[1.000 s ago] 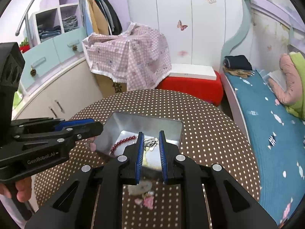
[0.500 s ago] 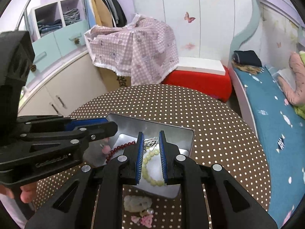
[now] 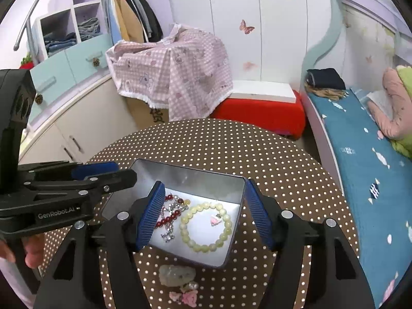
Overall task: Organize jewelry
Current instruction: 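Open both tools to drop the charms into the tin box, then withdraw both tools from the box toward the remaining jade pendant and charms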
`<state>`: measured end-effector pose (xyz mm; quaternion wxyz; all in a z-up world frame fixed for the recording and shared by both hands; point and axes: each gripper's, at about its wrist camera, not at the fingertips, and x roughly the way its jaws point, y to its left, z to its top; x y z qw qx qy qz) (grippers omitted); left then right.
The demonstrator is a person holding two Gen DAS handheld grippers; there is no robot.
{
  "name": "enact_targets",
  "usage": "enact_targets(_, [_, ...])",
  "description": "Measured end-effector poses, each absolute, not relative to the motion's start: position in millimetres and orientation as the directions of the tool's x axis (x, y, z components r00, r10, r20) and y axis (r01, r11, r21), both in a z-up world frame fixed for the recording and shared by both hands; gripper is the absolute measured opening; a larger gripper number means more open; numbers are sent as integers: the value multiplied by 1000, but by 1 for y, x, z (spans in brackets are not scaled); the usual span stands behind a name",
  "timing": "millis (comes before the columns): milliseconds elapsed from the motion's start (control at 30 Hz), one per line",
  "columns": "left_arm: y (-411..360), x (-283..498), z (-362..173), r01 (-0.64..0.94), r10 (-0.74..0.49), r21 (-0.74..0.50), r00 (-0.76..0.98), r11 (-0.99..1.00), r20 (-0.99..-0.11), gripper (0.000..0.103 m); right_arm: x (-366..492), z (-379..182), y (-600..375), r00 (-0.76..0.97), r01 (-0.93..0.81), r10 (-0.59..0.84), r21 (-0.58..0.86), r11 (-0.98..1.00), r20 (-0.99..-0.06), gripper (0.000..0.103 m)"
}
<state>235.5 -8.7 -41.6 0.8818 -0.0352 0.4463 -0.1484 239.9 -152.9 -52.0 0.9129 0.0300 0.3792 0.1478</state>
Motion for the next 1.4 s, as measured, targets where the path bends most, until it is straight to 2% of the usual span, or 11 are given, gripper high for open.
enact_targets(400, [-2, 210, -42, 216, -275, -184, 546, 959, -791, 37, 220, -47, -148, 668, -251, 297, 169, 953, -683, 63])
enact_targets(433, [-3, 205, -42, 218, -271, -178, 544, 960, -794, 37, 216, -47, -146, 666, -258, 302, 169, 951, -682, 63])
enact_targets(467, [-3, 201, -42, 221, -270, -175, 542, 959, -796, 46, 213, -47, -145, 664, -265, 307, 169, 949, -682, 63])
enact_targets(533, [-2, 189, -45, 211, -253, -161, 548, 964, -798, 49, 207, -46, -143, 662, -270, 310, 169, 948, -682, 63])
enact_targets(1000, [-15, 119, -74, 219, -268, -184, 465, 958, -844, 49, 160, -78, -158, 588, -273, 306, 173, 946, -749, 63])
enact_targets(1367, [-58, 89, -105, 275, -274, -169, 404, 946, -873, 49, 128, -110, -189, 538, -232, 271, 169, 958, -798, 63])
enact_targets(1400, [-63, 87, -107, 285, -275, -166, 402, 944, -873, 47, 126, -112, -192, 536, -228, 265, 165, 960, -801, 63])
